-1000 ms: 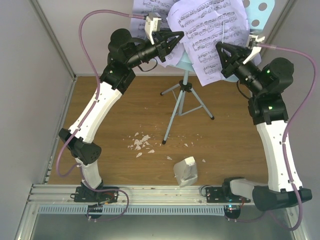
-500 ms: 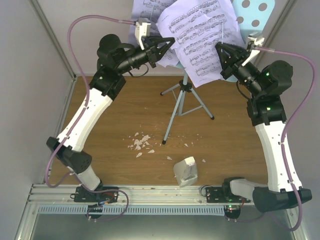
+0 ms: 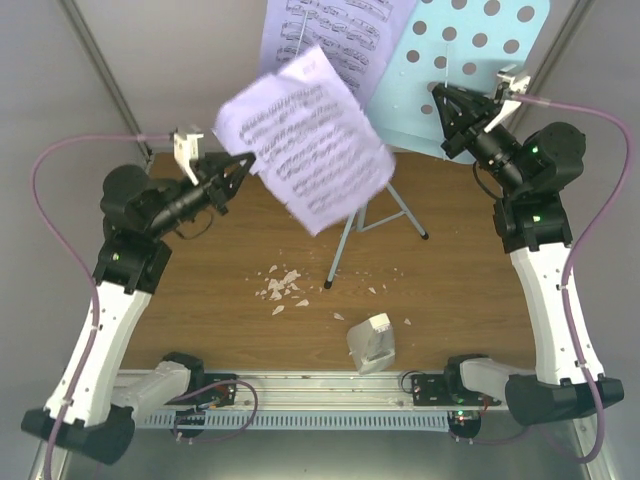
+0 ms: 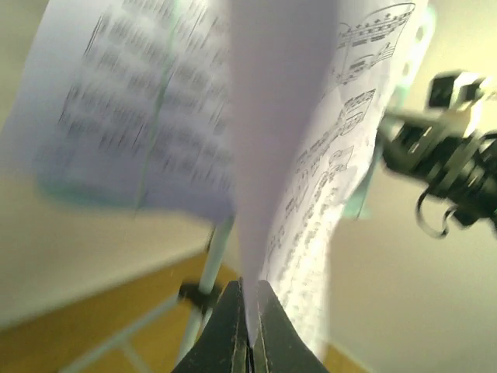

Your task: Pack up the instrument practice props

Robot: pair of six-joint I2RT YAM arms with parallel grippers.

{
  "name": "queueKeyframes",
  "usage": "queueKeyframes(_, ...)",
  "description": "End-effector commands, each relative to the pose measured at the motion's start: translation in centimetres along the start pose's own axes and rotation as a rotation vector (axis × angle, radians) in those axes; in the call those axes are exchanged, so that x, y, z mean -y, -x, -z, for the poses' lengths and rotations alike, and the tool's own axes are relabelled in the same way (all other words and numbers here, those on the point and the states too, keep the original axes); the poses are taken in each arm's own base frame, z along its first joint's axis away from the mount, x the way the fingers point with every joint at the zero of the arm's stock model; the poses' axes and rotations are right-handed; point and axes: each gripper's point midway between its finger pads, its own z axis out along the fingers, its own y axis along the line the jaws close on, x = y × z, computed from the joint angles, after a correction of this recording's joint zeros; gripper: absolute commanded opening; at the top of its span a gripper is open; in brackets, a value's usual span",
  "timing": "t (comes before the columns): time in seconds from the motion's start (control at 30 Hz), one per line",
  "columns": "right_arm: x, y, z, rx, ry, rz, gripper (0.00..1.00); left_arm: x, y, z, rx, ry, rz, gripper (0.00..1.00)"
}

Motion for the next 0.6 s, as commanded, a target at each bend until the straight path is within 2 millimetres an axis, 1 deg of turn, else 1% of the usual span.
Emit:
queueKeyframes(0.0,-0.2,1.0,0.5,0.031,-0.023,0.019,0.05,-2.8,-8.0,3.5,-0.186,0.101,0.146,0.00)
queueKeyframes(0.03,-0.2,1.0,0.5,0.031,-0.028,0.019,0.13,-3.0,-10.0,4.3,-0.217,0.104,0.190,0.00)
queueKeyframes(0.07,-0.1,1.0,0.6,0.032,-0.031,0.023,0.23,-3.3,-12.7,5.1,-0.262,0.101,0.246,0.00)
queueKeyframes(0.13,-0.2,1.0,0.8,0.037,-0.033,0.028,0.28,-3.9,-16.3,6.7,-0.313,0.125,0.334,0.00)
queueKeyframes(0.17,-0.2,1.1,0.9,0.042,-0.035,0.033,0.30,-4.1,-17.8,7.4,-0.329,0.144,0.365,0.00)
queueKeyframes(0.2,-0.4,1.2,1.1,0.047,-0.034,0.035,0.35,-4.6,-19.2,8.1,-0.342,0.169,0.395,0.00)
queueKeyframes(0.23,-0.4,1.2,1.2,0.051,-0.035,0.036,0.47,-5.1,-20.6,8.7,-0.352,0.195,0.423,0.00)
queueKeyframes(0.3,-0.5,1.4,1.5,0.063,-0.039,0.034,0.77,-6.1,-23.2,9.5,-0.369,0.227,0.466,0.00)
queueKeyframes(0.33,-0.6,1.5,1.7,0.067,-0.041,0.034,0.88,-6.7,-24.2,9.8,-0.376,0.249,0.479,0.00)
queueKeyframes(0.37,-0.7,1.5,1.8,0.069,-0.043,0.035,0.95,-7.5,-25.4,10.0,-0.389,0.271,0.497,0.00)
queueKeyframes(0.4,-0.8,1.6,2.0,0.072,-0.044,0.038,0.99,-8.1,-26.5,10.2,-0.403,0.287,0.514,0.00)
queueKeyframes(0.57,-1.5,2.3,3.1,0.083,-0.054,0.072,1.00,-10.9,-31.5,10.9,-0.475,0.373,0.575,0.00)
